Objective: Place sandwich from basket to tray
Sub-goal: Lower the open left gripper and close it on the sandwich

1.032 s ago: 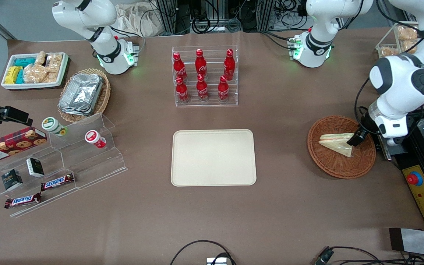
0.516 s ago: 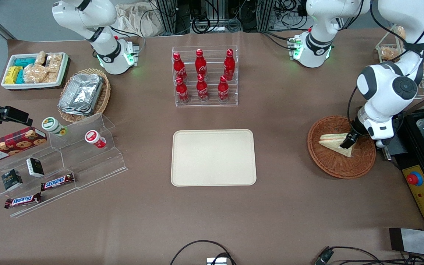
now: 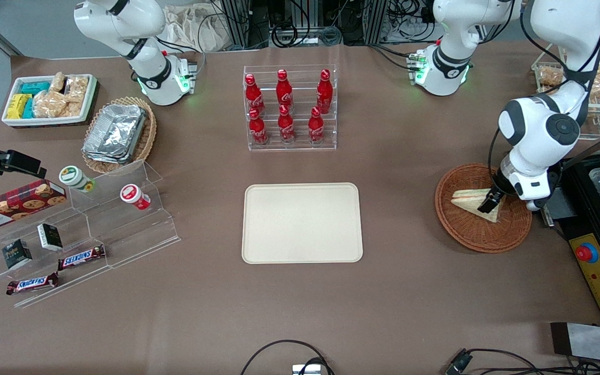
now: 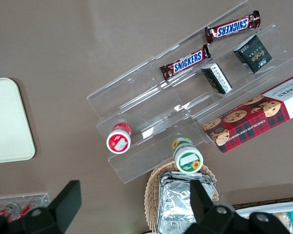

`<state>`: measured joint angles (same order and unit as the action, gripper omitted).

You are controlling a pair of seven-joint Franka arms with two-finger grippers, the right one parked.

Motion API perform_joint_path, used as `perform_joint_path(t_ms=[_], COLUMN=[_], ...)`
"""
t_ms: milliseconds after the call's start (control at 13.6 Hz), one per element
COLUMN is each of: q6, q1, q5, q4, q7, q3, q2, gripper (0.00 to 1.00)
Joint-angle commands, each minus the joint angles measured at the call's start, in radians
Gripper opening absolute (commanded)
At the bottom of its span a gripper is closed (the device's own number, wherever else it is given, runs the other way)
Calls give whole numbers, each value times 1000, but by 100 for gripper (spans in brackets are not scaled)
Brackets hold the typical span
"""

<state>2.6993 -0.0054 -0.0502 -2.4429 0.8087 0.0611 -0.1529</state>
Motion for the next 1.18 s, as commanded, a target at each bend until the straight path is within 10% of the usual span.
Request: perform_joint_path(t_ms=[0, 516, 1106], q6=[34, 40, -133], q1=[1, 1, -8], q5=[-10, -10, 15], q4=[-13, -13, 1], q7=[12, 10, -45], q3=[-1, -1, -6], q2=[-2, -11, 131], gripper=[95, 27, 23])
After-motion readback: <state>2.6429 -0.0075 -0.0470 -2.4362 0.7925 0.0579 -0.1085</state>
